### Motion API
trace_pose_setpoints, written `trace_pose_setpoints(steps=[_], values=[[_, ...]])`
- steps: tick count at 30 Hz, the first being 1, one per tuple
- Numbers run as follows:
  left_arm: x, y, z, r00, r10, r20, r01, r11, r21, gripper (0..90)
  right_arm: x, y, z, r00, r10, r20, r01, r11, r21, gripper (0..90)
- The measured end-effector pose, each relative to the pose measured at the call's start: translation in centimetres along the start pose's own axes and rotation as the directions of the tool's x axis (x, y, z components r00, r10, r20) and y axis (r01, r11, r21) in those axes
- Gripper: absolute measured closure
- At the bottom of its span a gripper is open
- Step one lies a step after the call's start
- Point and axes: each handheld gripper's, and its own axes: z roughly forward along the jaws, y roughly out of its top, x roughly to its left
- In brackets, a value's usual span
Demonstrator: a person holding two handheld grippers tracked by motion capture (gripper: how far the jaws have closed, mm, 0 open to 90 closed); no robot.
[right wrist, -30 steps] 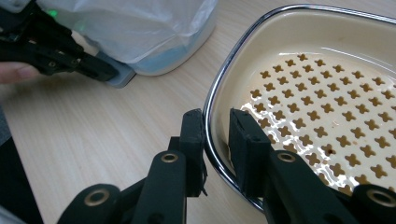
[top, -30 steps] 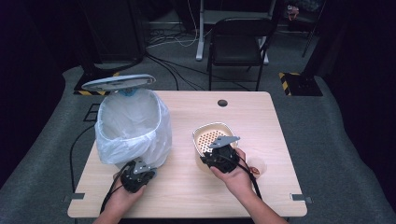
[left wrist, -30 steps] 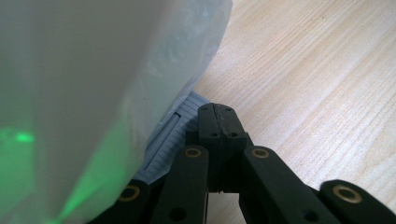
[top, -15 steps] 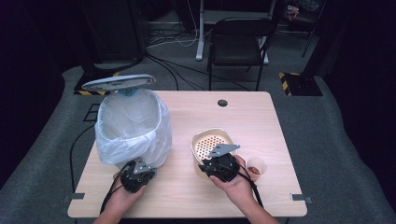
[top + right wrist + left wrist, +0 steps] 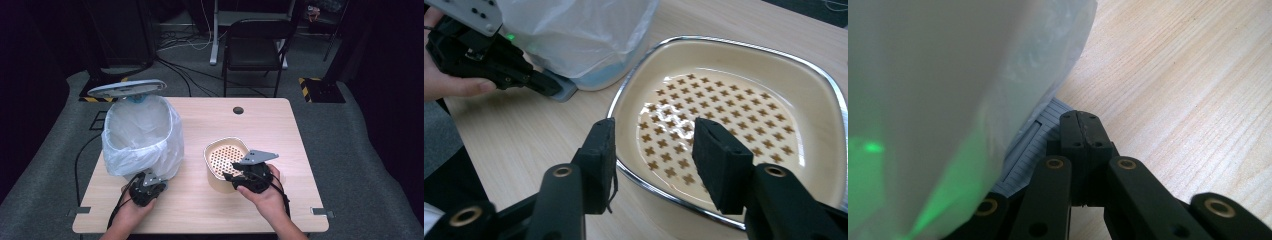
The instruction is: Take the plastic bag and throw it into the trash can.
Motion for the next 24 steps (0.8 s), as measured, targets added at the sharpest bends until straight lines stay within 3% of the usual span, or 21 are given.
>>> trace_pose_setpoints(steps=[11,17,24], values=[[0.0,0.0,0.0,1.0,0.0,0.0,0.0,1.0,0.0,90.0,-2.6,-1.6,-3.0,0.995,0.059,0.08,-0.056,0.998,-0.041,38.2],[0.0,0.0,0.0,1.0,0.001,0.0,-0.001,1.0,0.0,90.0,-3.8,-2.8,-3.8,0.9894,0.087,0.116,-0.081,0.995,-0.053,35.7],[0.0,0.0,0.0,1.0,0.0,0.0,0.0,1.0,0.0,90.0,-5.0,-4.5,-4.2,0.9835,0.103,0.149,-0.097,0.994,-0.046,26.4]])
